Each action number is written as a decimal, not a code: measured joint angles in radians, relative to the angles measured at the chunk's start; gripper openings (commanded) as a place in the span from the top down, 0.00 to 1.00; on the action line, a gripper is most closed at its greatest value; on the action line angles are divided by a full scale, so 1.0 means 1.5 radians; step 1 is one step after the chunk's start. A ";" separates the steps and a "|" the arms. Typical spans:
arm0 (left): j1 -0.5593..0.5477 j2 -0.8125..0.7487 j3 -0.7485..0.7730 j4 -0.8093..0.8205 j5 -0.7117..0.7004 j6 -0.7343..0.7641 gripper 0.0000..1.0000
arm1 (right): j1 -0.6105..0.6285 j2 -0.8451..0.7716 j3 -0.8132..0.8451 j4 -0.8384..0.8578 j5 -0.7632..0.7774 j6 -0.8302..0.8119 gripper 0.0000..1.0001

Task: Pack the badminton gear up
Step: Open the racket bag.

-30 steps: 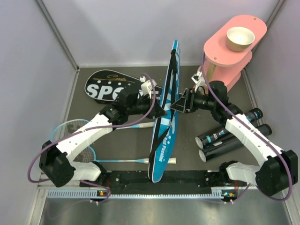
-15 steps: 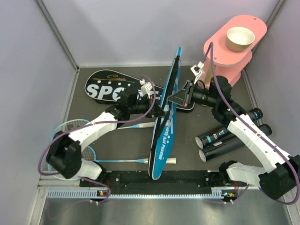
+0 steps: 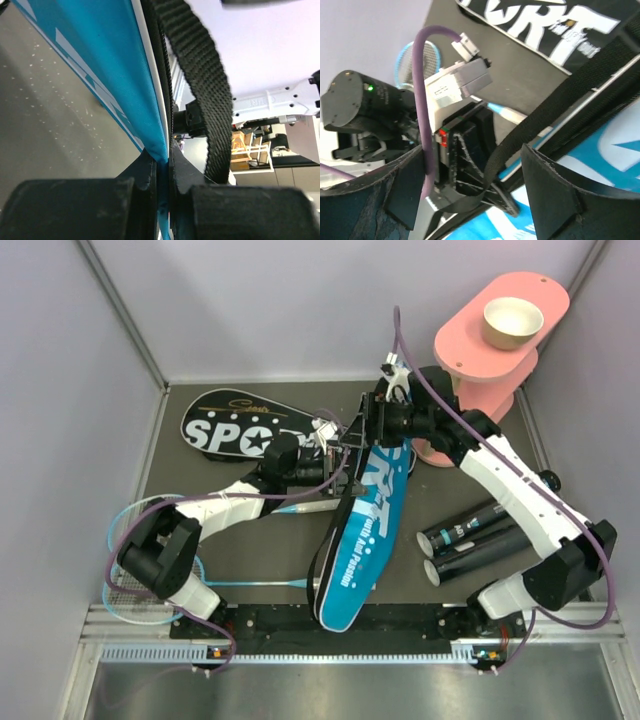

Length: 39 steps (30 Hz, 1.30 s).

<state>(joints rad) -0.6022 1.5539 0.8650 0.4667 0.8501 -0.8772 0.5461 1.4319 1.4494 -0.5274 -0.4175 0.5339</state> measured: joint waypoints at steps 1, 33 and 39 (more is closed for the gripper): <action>0.000 0.000 -0.001 0.010 0.005 -0.007 1.00 | 0.000 0.006 0.025 -0.035 0.013 -0.020 0.25; 0.002 -0.001 -0.001 0.011 0.028 0.008 1.00 | -0.072 -0.024 -0.082 0.015 0.167 0.088 0.60; 0.002 -0.001 -0.001 0.005 0.028 0.009 1.00 | -0.058 -0.016 -0.101 0.023 0.172 0.092 0.71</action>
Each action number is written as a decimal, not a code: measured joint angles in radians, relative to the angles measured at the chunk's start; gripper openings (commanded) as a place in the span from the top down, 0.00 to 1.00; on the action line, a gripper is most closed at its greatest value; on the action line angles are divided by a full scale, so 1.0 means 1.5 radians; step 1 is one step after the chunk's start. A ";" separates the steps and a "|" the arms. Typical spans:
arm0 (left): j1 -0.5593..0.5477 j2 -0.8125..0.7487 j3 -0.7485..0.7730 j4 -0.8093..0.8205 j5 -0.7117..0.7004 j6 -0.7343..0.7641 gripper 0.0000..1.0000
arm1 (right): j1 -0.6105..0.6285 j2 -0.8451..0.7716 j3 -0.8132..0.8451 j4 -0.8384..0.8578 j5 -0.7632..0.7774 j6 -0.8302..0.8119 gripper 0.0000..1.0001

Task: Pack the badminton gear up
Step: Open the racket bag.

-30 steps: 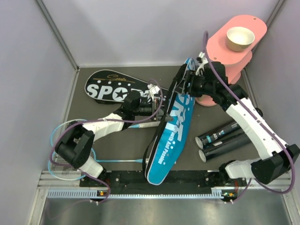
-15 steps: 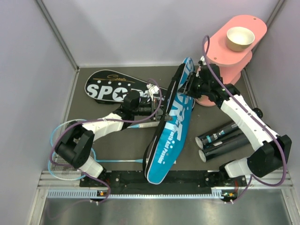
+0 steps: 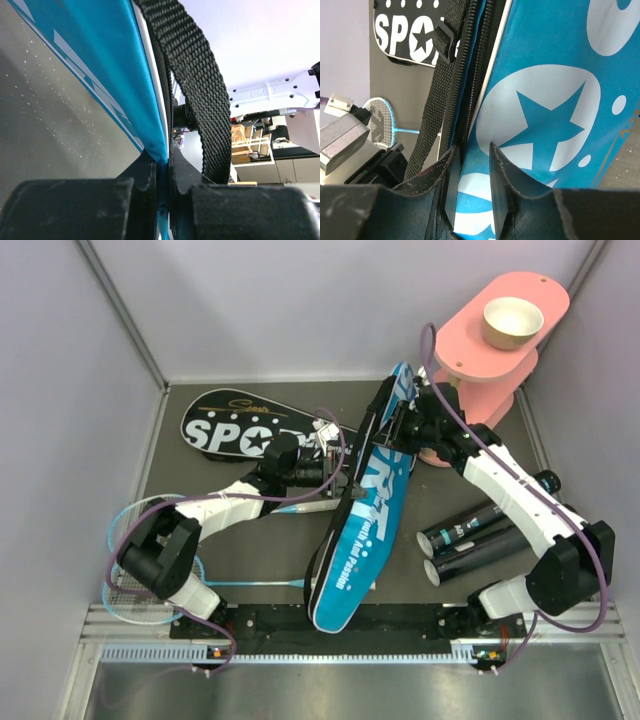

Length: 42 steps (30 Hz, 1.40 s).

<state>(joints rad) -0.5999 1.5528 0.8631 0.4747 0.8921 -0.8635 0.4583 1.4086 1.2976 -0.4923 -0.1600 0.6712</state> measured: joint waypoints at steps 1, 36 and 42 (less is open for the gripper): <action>0.000 0.000 0.000 -0.002 0.000 0.001 1.00 | 0.001 0.000 -0.003 0.002 0.002 0.001 0.71; 0.091 -0.172 0.010 -0.306 -0.109 0.150 0.52 | 0.073 0.019 0.011 -0.011 0.083 -0.152 1.00; 0.103 -0.208 0.085 -0.417 -0.189 0.160 0.61 | 0.032 0.013 0.018 -0.034 -0.022 -0.220 1.00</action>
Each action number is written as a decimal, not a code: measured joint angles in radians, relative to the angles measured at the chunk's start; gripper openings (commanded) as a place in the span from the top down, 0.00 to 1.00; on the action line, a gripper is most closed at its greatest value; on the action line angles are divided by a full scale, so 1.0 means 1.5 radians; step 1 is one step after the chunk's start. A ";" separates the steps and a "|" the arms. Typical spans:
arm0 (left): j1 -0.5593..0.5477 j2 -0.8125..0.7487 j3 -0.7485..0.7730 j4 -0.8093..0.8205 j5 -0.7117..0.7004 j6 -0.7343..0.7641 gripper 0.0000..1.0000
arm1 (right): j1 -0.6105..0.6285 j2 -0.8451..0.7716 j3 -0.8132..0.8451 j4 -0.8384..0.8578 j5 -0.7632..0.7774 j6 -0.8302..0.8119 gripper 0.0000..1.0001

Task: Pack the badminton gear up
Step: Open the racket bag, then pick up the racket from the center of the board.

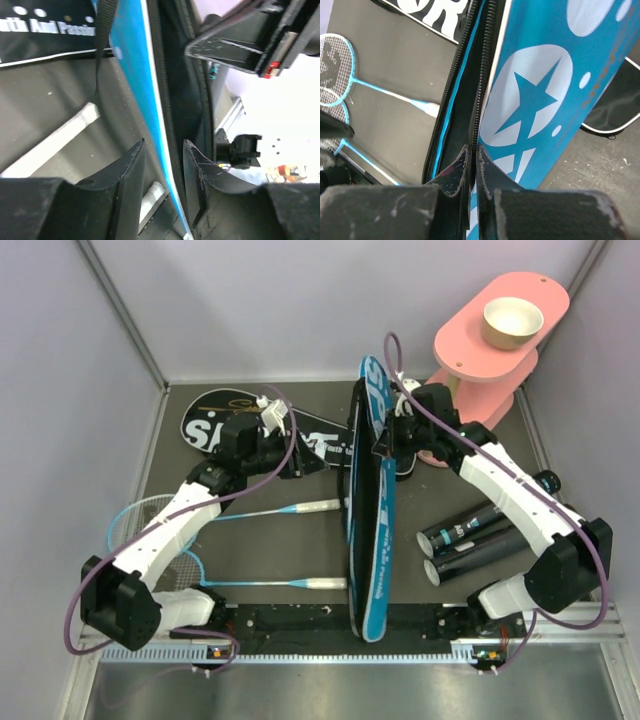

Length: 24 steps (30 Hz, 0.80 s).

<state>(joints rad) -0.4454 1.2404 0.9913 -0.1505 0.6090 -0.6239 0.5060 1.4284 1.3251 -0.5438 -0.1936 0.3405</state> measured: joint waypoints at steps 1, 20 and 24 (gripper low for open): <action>0.000 -0.001 0.011 -0.013 -0.020 -0.001 0.61 | -0.007 -0.003 0.000 -0.006 -0.021 -0.010 1.00; 0.052 -0.159 -0.107 -0.455 -0.439 -0.438 0.02 | -0.052 -0.021 0.017 -0.043 -0.087 -0.105 1.00; 0.102 -0.056 -0.092 -0.500 -0.487 -0.519 0.14 | -0.052 -0.021 0.016 -0.032 -0.107 -0.105 1.00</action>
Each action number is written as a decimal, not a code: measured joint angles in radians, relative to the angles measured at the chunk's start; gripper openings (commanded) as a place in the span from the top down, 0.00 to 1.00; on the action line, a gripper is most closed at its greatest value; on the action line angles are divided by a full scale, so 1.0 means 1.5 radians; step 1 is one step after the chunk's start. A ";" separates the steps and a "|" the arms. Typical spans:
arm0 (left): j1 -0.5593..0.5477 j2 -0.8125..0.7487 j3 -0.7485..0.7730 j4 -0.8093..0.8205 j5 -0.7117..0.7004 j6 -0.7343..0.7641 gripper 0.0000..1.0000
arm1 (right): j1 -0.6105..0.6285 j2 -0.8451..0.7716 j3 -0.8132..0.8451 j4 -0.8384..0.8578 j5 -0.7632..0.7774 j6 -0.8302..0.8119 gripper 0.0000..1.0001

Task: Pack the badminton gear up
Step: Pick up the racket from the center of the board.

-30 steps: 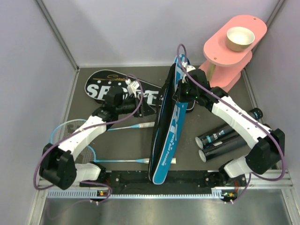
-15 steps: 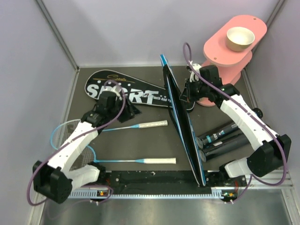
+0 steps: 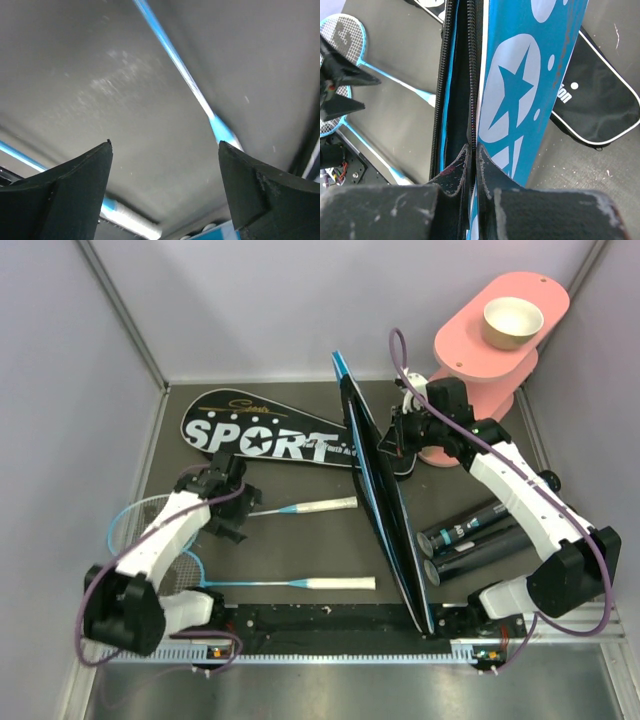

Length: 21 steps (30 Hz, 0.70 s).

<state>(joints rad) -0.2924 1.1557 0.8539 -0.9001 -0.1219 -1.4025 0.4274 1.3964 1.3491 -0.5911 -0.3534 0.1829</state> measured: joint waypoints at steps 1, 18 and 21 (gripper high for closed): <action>0.017 0.025 0.001 0.000 -0.001 -0.013 0.18 | 0.000 0.000 0.000 0.003 -0.004 0.000 1.00; 0.114 0.340 0.090 0.034 0.006 -0.116 1.00 | 0.000 0.000 -0.018 0.036 -0.041 0.003 1.00; 0.115 0.337 0.090 0.034 0.006 -0.108 1.00 | 0.003 0.016 -0.016 0.047 -0.016 0.013 1.00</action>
<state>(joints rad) -0.1196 1.6608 0.9882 -0.8486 -0.1135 -1.5650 0.4313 1.4200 1.3247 -0.5209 -0.3771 0.2028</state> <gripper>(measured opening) 0.037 0.010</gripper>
